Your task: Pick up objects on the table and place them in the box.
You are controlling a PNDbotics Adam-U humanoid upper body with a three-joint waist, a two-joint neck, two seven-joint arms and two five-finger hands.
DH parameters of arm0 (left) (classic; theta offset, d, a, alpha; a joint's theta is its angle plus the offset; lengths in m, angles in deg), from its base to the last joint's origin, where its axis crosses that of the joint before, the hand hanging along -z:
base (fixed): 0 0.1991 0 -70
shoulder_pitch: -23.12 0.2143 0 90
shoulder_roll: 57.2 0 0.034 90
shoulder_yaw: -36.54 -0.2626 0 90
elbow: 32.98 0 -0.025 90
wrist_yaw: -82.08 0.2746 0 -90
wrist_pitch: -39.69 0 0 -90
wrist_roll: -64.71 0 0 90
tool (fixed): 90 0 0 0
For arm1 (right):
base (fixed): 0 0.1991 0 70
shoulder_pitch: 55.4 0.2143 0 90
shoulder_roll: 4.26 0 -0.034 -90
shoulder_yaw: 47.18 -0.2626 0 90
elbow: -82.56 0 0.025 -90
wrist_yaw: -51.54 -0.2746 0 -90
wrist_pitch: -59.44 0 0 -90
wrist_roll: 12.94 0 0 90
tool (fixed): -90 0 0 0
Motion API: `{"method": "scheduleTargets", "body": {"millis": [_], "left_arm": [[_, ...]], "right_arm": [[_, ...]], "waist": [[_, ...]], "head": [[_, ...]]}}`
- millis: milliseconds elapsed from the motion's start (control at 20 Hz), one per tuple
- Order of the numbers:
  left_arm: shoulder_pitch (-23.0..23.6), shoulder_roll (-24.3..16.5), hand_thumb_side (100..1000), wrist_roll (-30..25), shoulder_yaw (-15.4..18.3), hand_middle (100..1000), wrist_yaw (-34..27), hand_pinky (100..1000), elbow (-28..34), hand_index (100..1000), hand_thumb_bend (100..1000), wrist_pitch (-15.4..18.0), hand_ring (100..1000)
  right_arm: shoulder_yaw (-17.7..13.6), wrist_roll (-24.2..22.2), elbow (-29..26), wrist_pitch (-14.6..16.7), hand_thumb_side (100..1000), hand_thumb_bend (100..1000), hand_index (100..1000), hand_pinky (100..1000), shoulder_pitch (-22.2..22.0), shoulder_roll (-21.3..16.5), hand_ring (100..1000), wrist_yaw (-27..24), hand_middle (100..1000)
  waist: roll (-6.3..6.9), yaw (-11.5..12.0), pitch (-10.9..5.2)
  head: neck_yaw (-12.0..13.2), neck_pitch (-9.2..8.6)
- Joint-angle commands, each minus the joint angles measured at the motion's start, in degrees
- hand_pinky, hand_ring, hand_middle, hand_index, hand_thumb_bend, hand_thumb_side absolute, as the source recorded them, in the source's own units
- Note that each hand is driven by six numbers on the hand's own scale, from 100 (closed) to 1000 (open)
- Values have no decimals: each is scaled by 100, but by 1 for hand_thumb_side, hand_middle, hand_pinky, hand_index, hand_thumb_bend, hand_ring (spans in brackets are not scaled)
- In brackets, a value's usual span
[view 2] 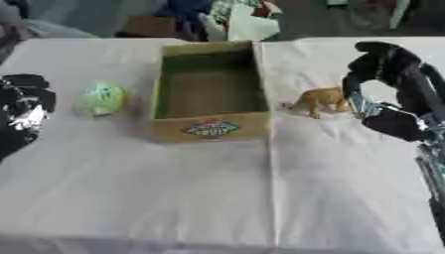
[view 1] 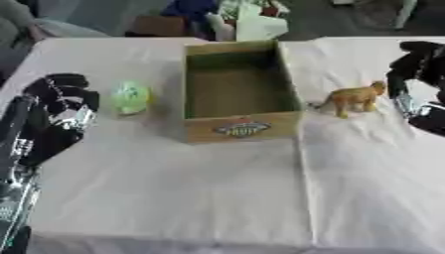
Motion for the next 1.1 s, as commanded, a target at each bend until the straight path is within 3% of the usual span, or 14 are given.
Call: {"method": "scheduleTargets", "body": {"millis": [50, 600, 900, 1100], "left_arm": [[-54, -45, 243, -11, 70, 637, 10, 572, 81, 717, 318, 0, 667], [-125, -295, 247, -15, 64, 638, 73, 575, 34, 722, 320, -21, 667], [-432, -1066, 255, -117, -88, 638, 294, 581, -219, 734, 325, -67, 667], [-846, -1777, 276, -327, -416, 647, 479, 595, -710, 750, 330, -170, 673]], "right_arm": [[-25, -4, -50, 5, 224, 180, 838, 630, 62, -89, 634, 11, 610], [-19, -11, -40, -7, 230, 160, 838, 631, 49, -102, 635, 29, 610], [-3, -27, -31, -13, 229, 147, 838, 631, 33, -116, 635, 44, 610], [21, -58, -18, -11, 228, 144, 838, 631, 26, -123, 635, 42, 609]], "waist": [[-19, 7, -73], [-8, -6, -74], [21, -46, -96], [50, -84, -125]], "head": [[6, 28], [12, 28], [15, 28], [45, 28]]}}
